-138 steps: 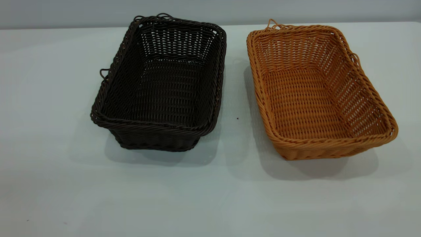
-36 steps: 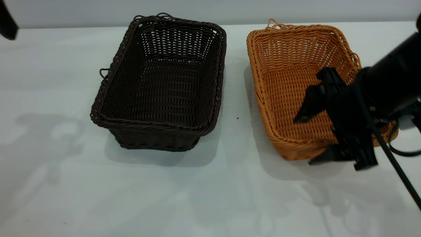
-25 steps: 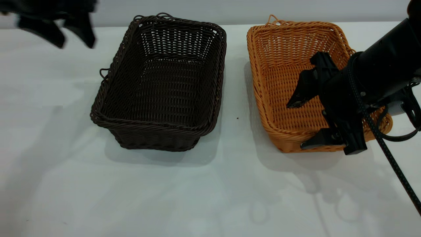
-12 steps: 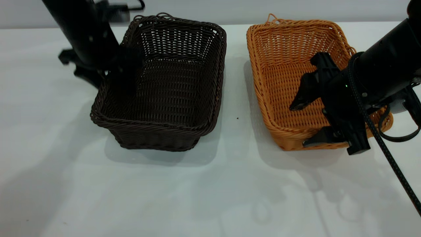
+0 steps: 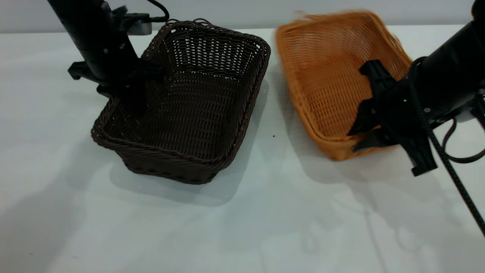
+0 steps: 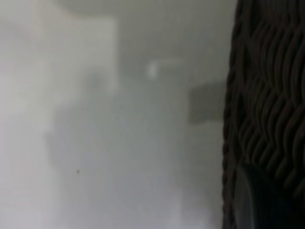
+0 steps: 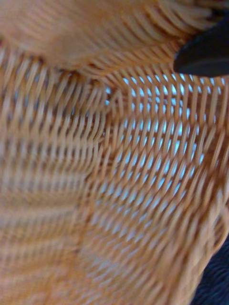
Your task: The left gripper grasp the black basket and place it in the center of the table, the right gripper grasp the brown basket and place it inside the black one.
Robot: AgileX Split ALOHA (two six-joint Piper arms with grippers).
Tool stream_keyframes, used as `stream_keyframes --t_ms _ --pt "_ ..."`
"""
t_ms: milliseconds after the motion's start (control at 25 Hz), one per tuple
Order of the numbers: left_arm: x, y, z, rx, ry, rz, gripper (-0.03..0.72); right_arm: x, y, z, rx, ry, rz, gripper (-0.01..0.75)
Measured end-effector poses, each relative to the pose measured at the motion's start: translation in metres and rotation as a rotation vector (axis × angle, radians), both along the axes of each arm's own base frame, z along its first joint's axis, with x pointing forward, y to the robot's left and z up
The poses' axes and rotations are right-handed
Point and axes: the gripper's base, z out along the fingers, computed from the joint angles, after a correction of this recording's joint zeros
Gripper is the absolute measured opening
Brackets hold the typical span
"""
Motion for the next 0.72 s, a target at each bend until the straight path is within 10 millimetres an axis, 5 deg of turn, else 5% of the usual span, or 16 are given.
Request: stream_keyframes --t_ms 280,520,720 --pt "0.001 0.009 0.027 0.113 -0.043 -0.188 0.075 0.021 -0.019 0.016 0.037 -0.121 0.120 0.076" --pt "-0.001 0.009 0.033 0.140 -0.047 -0.331 0.075 0.068 -0.048 0.057 0.174 -0.377 0.316 0.076" --pt "-0.005 -0.013 0.033 0.157 -0.076 -0.550 0.078 0.099 -0.072 0.102 0.257 -0.511 0.496 0.076"
